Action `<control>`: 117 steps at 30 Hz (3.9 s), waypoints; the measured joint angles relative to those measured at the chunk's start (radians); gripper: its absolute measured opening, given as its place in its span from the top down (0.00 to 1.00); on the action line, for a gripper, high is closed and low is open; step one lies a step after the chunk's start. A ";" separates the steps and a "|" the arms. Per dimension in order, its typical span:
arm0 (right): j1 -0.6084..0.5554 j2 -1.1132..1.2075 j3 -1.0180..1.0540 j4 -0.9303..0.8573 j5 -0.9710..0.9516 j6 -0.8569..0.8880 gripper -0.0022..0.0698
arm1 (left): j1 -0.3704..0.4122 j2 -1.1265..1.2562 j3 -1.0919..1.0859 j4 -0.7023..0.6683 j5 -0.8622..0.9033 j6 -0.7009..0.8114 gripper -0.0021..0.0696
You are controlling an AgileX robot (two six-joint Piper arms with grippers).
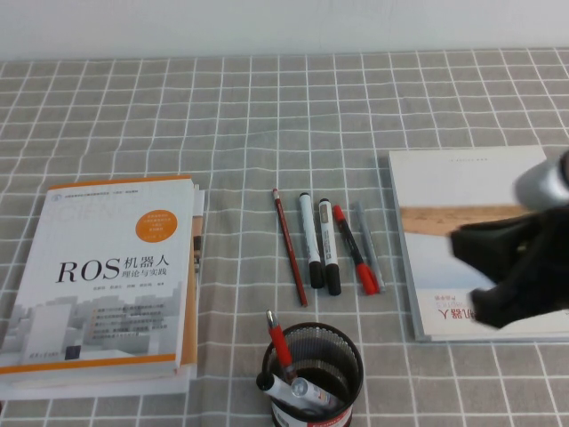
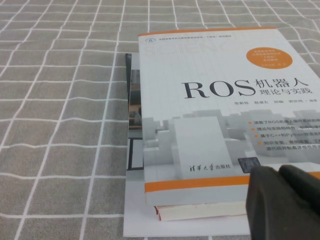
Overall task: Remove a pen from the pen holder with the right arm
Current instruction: 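Take a marker out of the pen holder and lay it on the table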
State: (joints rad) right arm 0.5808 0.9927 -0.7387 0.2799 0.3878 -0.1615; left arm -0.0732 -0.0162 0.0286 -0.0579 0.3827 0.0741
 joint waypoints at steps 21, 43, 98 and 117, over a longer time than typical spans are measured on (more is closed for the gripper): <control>0.433 0.079 0.375 -0.247 -0.860 0.108 0.53 | 0.000 0.000 0.000 0.000 0.000 0.000 0.98; 0.492 0.369 0.383 -0.293 -1.013 0.115 0.50 | 0.000 0.000 0.000 0.000 0.000 0.000 0.98; 0.540 0.409 0.192 -0.162 -0.717 0.161 0.50 | 0.000 0.000 0.000 0.000 0.000 0.000 0.98; 0.721 0.430 0.124 0.626 -0.839 -0.581 0.50 | 0.000 0.000 0.000 0.000 0.000 0.000 0.98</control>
State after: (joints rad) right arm 1.3019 1.4226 -0.6150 0.9063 -0.4517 -0.7428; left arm -0.0732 -0.0162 0.0286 -0.0579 0.3827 0.0741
